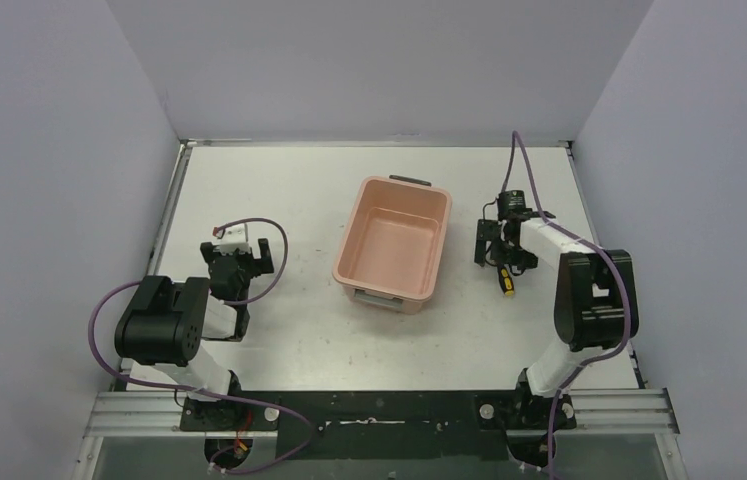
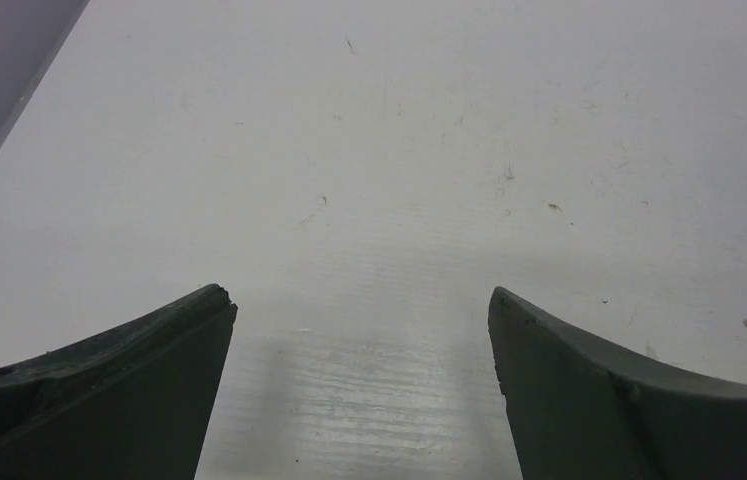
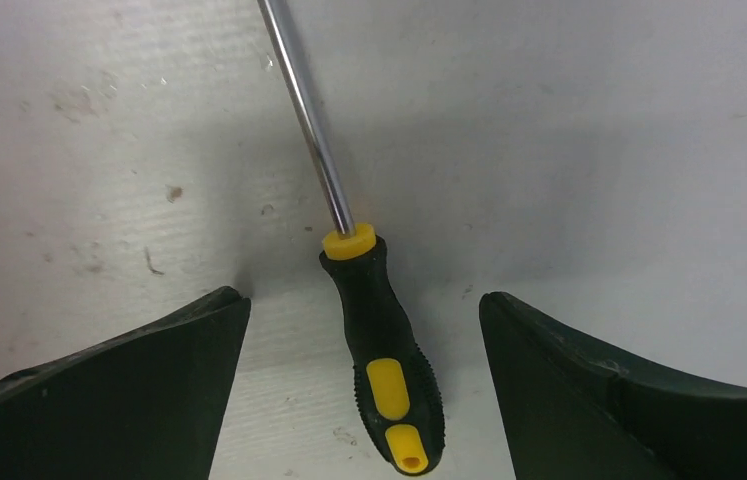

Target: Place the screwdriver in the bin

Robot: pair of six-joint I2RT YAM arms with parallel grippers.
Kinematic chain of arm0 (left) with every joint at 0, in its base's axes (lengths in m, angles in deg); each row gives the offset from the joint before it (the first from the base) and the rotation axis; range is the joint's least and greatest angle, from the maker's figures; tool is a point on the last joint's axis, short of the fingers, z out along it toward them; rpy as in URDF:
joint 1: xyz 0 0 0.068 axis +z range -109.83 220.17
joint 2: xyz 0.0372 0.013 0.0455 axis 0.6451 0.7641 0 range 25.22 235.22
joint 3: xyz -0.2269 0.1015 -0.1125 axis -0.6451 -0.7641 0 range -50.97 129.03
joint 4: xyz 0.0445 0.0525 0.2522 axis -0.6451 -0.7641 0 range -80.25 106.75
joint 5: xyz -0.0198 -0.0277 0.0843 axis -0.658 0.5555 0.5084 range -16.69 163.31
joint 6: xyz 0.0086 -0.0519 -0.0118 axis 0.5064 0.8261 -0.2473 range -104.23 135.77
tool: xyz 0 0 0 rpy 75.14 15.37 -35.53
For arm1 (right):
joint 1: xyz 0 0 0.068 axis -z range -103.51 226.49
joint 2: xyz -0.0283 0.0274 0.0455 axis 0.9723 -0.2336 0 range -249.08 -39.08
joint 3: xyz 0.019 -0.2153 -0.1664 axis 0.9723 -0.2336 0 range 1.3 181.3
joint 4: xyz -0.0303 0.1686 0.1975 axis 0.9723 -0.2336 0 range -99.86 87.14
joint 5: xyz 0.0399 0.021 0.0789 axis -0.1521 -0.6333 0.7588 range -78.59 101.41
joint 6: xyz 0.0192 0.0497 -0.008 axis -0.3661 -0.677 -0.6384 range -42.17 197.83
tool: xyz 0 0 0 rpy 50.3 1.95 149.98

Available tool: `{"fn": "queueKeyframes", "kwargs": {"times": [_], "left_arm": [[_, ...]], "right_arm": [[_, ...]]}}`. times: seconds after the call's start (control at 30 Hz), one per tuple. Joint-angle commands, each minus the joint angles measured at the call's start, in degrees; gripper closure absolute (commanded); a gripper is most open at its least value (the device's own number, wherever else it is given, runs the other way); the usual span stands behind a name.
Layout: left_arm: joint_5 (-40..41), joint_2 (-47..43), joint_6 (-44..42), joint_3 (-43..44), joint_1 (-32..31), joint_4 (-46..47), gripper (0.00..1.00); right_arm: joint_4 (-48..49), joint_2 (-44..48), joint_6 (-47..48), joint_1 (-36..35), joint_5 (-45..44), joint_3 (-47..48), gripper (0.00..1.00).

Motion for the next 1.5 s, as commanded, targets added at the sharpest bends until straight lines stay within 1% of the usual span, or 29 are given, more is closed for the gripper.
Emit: {"fn": "queueKeyframes", "kwargs": {"times": [0.0, 0.07, 0.13, 0.17, 0.2, 0.23, 0.27, 0.33, 0.37, 0.53, 0.73, 0.8, 0.87, 0.97, 1.1, 1.17, 1.27, 1.47], "left_arm": [[0.13, -0.03, 0.01, 1.05, -0.23, 2.33, 0.03], [0.12, 0.06, 0.06, 1.05, -0.23, 2.29, 0.03], [0.13, 0.10, 0.03, 1.05, -0.25, 2.49, 0.03], [0.11, 0.08, 0.06, 1.05, -0.23, 2.54, 0.03], [0.11, 0.06, 0.02, 1.05, -0.19, 2.57, 0.03], [0.05, 0.06, 0.07, 1.06, -0.23, 2.59, 0.03], [0.04, 0.06, 0.06, 1.05, -0.17, 2.60, 0.03], [0.04, 0.06, 0.08, 1.05, -0.16, 2.56, 0.03], [0.04, 0.06, 0.02, 1.05, -0.16, 2.58, 0.03], [0.04, 0.06, 0.06, 1.05, -0.16, 2.49, 0.03], [0.04, 0.06, 0.04, 1.05, -0.14, 2.46, 0.03], [0.04, 0.06, 0.02, 1.05, -0.16, 2.43, 0.03], [0.04, 0.06, 0.02, 1.05, -0.16, 2.45, 0.03], [-0.03, 0.05, 0.02, 1.05, -0.16, 2.37, 0.03], [0.02, 0.02, 0.07, 1.05, -0.16, 2.31, 0.03], [-0.03, 0.06, 0.05, 1.05, -0.12, 2.36, 0.03], [0.02, 0.06, 0.06, 1.05, -0.16, 2.43, 0.03], [0.00, -0.02, 0.01, 1.05, -0.16, 2.41, 0.03]], "right_arm": [[-2.16, -2.98, 0.70, 0.14, 0.81, 1.42, 0.15], [-1.76, -3.71, 0.54, -0.07, 0.80, 0.46, 0.23], [-1.35, -3.87, 0.43, -0.06, 0.68, -0.55, 0.37], [-1.30, -3.89, 0.40, -0.06, 0.04, -1.00, 0.48], [-1.47, -3.89, 0.34, -0.10, -0.69, -1.27, 0.63], [-1.67, -3.83, 0.42, -0.17, -1.07, -1.32, 0.70], [-2.11, -3.67, 0.53, -0.16, -1.45, -1.10, 0.83], [-3.14, -2.69, 0.45, -0.18, -1.76, -0.08, 0.99], [-3.83, -1.88, 0.29, -0.30, -1.90, 0.56, 1.00], [-10.62, 3.73, -2.17, -1.02, -3.72, 6.84, 1.00], [-21.08, 9.54, -4.68, -2.91, -3.91, 17.93, 1.00], [-23.49, 10.51, -6.58, -4.95, -4.50, 22.31, 1.00], [-24.65, 11.02, -8.44, -8.63, -4.62, 26.54, 1.00], [-23.25, 11.07, -12.22, -15.44, -4.07, 31.85, 1.00], [-15.73, 9.96, -16.55, -26.77, -5.43, 33.31, 1.00], [-12.88, 8.14, -17.35, -31.01, -6.48, 33.41, 1.00], [-9.35, 4.62, -18.11, -33.74, -5.51, 31.91, 1.00], [-3.88, -0.84, -19.90, -34.62, -2.63, 24.98, 1.00]]}}
